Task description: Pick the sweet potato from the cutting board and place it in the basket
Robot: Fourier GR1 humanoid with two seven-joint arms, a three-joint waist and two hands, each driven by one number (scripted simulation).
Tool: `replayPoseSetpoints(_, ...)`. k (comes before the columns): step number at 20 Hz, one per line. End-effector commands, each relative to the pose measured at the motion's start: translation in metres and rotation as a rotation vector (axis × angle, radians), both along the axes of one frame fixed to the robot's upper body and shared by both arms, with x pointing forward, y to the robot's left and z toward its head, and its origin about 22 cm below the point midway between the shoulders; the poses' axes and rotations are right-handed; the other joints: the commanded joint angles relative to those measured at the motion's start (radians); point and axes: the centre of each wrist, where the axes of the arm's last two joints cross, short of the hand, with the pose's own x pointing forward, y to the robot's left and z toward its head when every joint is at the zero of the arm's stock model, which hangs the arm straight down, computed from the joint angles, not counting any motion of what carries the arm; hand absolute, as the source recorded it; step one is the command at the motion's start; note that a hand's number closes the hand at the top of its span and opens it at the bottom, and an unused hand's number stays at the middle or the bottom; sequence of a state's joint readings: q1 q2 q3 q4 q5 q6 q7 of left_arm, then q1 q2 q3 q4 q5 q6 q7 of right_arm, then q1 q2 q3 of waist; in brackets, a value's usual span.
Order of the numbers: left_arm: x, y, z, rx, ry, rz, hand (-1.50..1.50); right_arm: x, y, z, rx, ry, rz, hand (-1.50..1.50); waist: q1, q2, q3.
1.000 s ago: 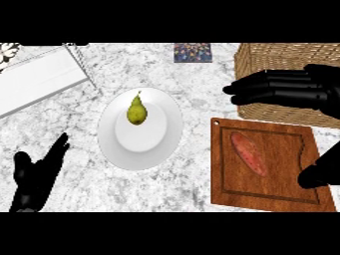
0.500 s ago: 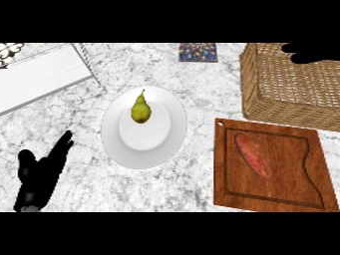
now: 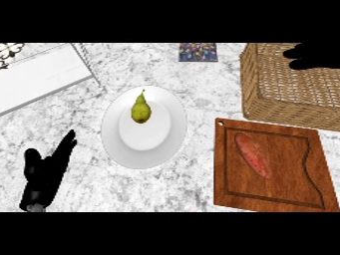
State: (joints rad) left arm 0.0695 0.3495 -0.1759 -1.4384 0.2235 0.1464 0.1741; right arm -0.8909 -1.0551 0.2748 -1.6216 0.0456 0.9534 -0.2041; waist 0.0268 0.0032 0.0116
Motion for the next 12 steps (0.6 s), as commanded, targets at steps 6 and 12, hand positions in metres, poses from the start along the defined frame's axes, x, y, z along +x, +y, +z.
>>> replayPoseSetpoints(6, -0.007, 0.002, -0.012, -0.01, 0.124, 0.016, 0.0, 0.021, 0.007, -0.055, 0.005, 0.148, 0.117, -1.5, -0.001, 0.006, -0.01)
replayPoseSetpoints(12, -0.027, 0.008, -0.026, -0.014, 0.156, 0.037, 0.0, 0.021, 0.021, -0.098, 0.036, 0.145, 0.126, -1.5, -0.007, 0.002, -0.011)
